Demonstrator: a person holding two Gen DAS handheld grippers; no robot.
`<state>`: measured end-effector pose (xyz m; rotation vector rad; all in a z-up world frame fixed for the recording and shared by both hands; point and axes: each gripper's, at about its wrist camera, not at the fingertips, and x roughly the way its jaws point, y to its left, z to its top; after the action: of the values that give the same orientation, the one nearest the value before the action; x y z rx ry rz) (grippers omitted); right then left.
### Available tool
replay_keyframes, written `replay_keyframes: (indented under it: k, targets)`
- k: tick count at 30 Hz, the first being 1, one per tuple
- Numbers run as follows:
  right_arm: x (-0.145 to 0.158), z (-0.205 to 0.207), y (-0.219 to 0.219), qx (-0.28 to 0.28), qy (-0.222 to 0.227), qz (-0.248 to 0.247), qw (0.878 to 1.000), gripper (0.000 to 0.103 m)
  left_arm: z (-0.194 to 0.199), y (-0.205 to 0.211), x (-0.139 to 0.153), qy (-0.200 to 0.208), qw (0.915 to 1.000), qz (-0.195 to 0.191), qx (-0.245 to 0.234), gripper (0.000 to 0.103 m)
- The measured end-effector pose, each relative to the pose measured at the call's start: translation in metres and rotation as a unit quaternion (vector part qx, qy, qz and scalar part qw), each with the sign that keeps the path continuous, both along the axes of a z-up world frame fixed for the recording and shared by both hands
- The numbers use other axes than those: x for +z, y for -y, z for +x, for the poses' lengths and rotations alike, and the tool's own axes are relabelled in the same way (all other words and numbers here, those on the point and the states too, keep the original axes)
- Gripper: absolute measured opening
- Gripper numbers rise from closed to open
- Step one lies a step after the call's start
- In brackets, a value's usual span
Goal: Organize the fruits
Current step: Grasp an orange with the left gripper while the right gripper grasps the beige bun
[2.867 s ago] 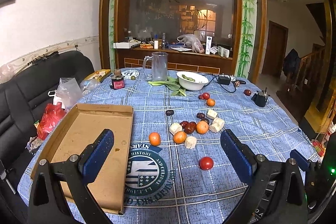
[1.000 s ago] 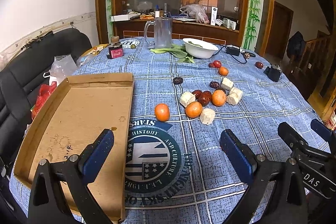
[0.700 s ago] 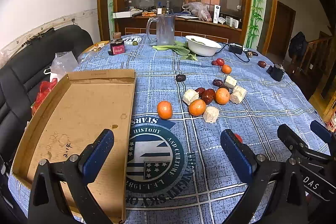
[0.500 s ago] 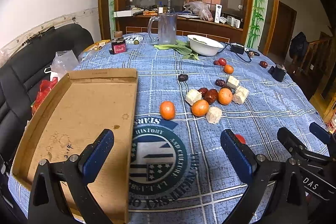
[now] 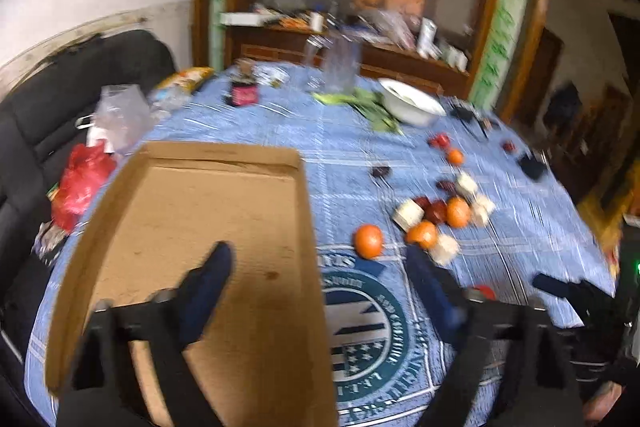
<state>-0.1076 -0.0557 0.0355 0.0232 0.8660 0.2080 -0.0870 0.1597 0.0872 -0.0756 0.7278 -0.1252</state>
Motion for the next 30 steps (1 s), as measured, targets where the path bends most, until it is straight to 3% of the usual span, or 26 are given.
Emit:
replay_keyframes:
  k: [2,8,14,18,23,25,30]
  targets:
    - [-0.004,0.005,-0.004,0.006,-0.011,0.005,1.000,0.086,0.011,0.016,-0.004,-0.013,0.9994,0.023,-0.025,0.072]
    - [-0.010,0.016,-0.009,0.015,-0.023,0.008,1.000,0.086,0.052,0.060,-0.029,-0.051,0.9919,0.075,-0.089,0.072]
    - [-0.015,0.022,-0.008,0.021,-0.032,0.006,0.999,0.086,0.074,0.069,-0.040,-0.086,0.9869,0.090,-0.102,0.067]
    - [-0.013,0.030,0.008,0.008,-0.045,0.037,0.998,0.086,0.082,0.071,-0.045,-0.108,0.9837,0.091,-0.111,0.067]
    - [-0.004,0.049,0.006,0.020,-0.037,0.031,0.999,0.083,0.099,0.071,-0.064,-0.175,0.9747,0.081,-0.113,0.067]
    - [-0.004,0.059,-0.001,0.036,-0.033,0.021,0.999,0.073,0.102,0.071,-0.068,-0.188,0.9722,0.076,-0.117,0.055]
    - [-0.014,0.081,-0.018,0.072,-0.039,0.007,0.997,0.063,0.103,0.069,-0.071,-0.185,0.9731,0.083,-0.109,0.034]
